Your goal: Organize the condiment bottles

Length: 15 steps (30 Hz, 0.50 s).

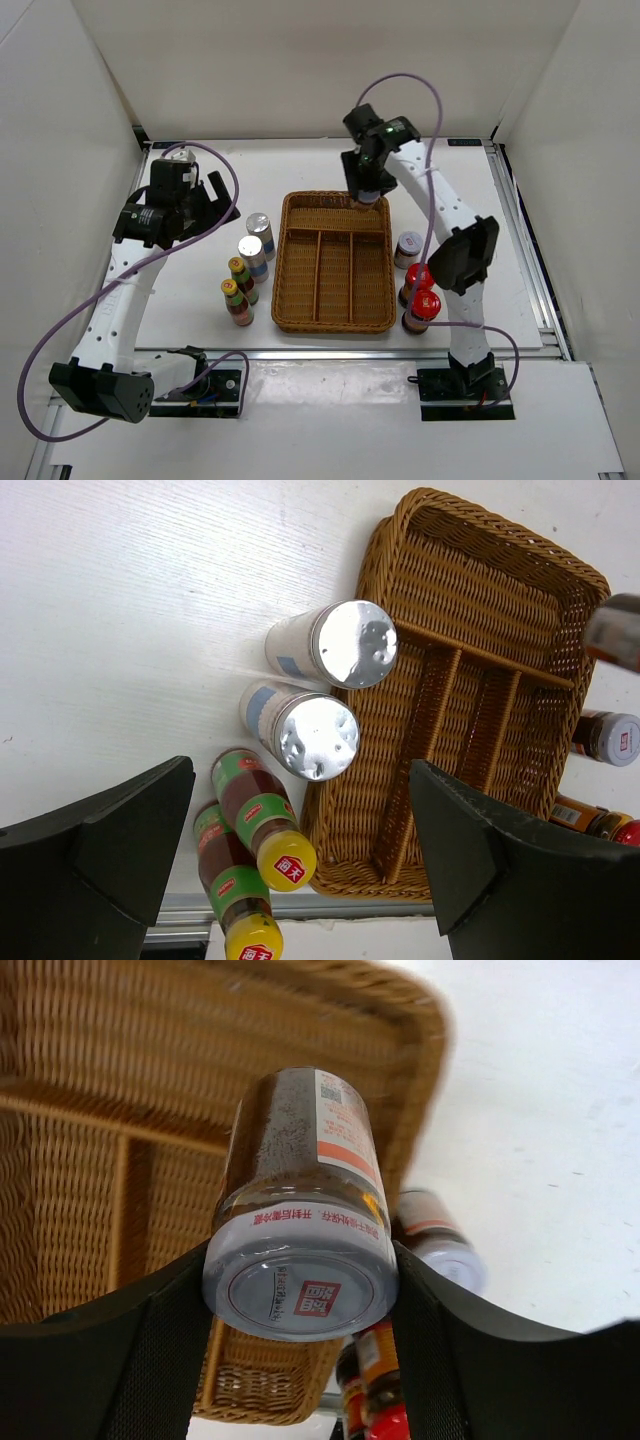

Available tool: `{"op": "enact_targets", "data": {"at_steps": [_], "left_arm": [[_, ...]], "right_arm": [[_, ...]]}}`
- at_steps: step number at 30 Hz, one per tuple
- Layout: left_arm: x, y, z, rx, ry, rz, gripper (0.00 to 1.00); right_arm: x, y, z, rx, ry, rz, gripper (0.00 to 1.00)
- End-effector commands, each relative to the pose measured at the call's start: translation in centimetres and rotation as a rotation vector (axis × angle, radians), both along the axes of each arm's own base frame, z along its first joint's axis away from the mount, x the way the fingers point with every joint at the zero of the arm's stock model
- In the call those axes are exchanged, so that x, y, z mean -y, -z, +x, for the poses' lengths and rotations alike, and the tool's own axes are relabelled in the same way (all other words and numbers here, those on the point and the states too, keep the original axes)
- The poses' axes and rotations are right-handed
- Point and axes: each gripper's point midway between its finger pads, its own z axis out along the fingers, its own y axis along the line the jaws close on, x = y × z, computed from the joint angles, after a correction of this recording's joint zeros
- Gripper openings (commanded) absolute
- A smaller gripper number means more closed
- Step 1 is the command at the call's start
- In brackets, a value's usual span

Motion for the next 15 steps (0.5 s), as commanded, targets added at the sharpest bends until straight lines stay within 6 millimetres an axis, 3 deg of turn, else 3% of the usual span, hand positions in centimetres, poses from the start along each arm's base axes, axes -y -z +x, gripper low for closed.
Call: {"op": "enact_targets", "data": {"at_steps": [1,6,9,15], "left_arm": [[-0.1,-0.9,-0.4,0.030,0.006,-0.003,0.99],[-0.1,-1.4,-0.1,0.043,0.018,0.009,0.99],[-0.1,-1.4,-0.1,0.043,0.018,0.009,0.99],[-0.2,-1.2,-0.3,0.026,0.025,0.018,0.99]], "right_arm": [[-1.7,1.9,-0.7,-0.059,-0.042,-0.023,0.00],[-2.8,4.3,-0.4,-0.102,-0.050,-0.036,0.00],[-2.5,6.2,0.3,-0.109,-0.036,-0.087,0.00],[-1.4,7.5,2.4,-0.118,0.029,-0.081,0.00]]}}
